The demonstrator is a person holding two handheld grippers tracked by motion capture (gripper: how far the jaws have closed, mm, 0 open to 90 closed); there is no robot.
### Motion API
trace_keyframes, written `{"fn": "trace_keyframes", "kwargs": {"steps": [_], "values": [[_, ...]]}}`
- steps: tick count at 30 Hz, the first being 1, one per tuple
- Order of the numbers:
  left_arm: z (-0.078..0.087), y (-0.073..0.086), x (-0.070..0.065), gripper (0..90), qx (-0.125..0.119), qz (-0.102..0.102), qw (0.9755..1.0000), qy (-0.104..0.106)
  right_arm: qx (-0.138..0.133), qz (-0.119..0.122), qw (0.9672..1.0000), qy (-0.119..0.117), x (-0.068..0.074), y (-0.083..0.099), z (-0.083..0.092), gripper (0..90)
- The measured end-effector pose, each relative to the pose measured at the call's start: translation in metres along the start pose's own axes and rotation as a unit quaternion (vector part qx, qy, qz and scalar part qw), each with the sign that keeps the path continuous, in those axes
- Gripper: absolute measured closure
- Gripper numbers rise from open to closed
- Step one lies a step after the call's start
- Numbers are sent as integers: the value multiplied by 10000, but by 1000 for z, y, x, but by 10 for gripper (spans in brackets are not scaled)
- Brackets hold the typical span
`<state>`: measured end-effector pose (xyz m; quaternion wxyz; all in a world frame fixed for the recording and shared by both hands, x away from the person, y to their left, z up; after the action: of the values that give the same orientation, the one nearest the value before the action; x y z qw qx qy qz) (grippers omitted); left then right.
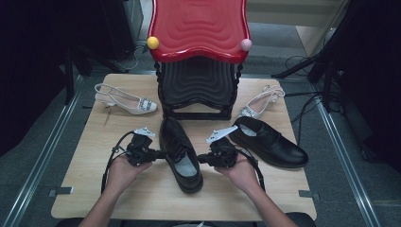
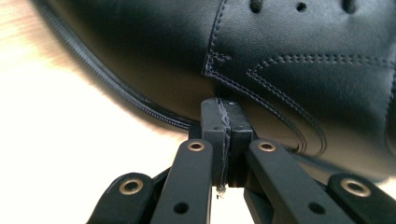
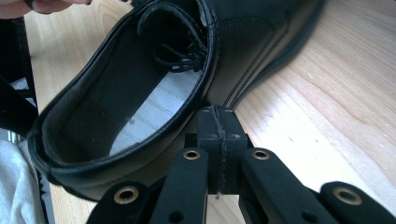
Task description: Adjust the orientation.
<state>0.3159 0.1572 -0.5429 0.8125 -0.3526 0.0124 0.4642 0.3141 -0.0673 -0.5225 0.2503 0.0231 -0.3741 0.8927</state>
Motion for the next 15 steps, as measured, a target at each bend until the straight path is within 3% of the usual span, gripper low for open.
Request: {"fn": "trace_keyframes", "kwargs": {"steps": [5,10,15], "values": [[-2,-5,5,899,-31,-18,10000,-26,-39,-90,9999,-81,7,0,-4,900],[-4,-8,11,899,-151,127,9998,76,-94,-105,9997,-201,15,0,-9,900],[-2,-12,14,857,-120,-4,9999,-48,-127,-46,9999,-82,12,1,-6,900]]}}
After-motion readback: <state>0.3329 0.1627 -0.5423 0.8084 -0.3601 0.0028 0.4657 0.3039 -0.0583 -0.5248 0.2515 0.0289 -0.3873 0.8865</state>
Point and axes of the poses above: each handheld gripper's, and its own axes: z roughly backward along the jaws, y roughly out of its underside, x roughly to its left, the point moved 5 cm from there along -z, roughly forward along the jaws, and after that the axes turned 3 degrees about z, right-handed, at the moved point
